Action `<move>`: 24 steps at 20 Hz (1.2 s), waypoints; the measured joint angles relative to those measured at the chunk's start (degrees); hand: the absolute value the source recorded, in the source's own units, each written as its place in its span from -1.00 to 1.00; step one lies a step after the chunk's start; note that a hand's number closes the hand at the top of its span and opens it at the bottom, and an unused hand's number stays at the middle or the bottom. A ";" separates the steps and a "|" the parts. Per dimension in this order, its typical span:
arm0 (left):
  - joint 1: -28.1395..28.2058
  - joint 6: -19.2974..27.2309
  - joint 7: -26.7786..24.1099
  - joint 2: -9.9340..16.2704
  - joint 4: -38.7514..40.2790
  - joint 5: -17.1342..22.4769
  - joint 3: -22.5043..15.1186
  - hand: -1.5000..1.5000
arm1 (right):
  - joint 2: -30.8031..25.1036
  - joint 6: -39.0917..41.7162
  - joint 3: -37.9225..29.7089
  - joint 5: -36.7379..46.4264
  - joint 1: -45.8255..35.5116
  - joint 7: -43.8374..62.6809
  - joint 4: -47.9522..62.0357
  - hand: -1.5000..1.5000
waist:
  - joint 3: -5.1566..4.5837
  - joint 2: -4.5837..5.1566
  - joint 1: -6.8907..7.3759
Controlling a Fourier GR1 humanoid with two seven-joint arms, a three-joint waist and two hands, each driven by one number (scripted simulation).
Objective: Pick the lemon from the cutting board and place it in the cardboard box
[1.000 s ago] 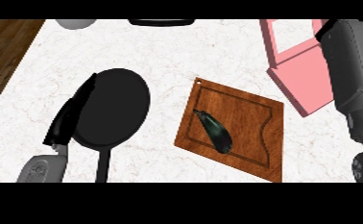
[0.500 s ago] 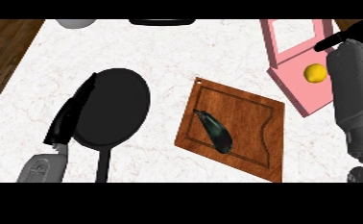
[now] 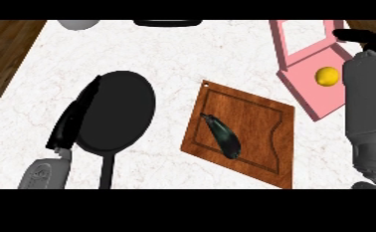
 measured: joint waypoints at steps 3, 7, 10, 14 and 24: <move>-0.95 -0.11 0.36 0.06 0.31 0.23 0.35 0.00 | 0.86 -5.58 -1.05 -4.03 2.42 -3.82 -3.23 -1.00 | 0.00 -0.08 -0.28; -1.34 0.62 1.30 -0.66 0.27 -0.30 0.04 0.00 | 1.95 -11.04 -1.57 -10.36 8.30 -10.17 -9.28 -1.00 | -0.01 -0.23 -0.70; 0.65 0.30 1.53 -0.57 -1.65 -0.17 -0.11 0.00 | 2.72 -13.55 -1.43 -15.86 14.02 -14.77 -14.29 -1.00 | -0.03 -0.33 -0.66; 0.97 0.31 1.08 -0.47 -1.41 -0.04 0.31 0.00 | 4.73 -15.54 -0.54 -21.77 22.43 -19.27 -23.22 -1.00 | -0.04 -0.38 -1.00; 1.29 -0.90 0.42 0.18 -1.64 0.17 0.91 0.00 | 10.38 -17.54 1.82 -33.59 43.06 -25.66 -42.42 -1.00 | -0.08 -0.30 -0.78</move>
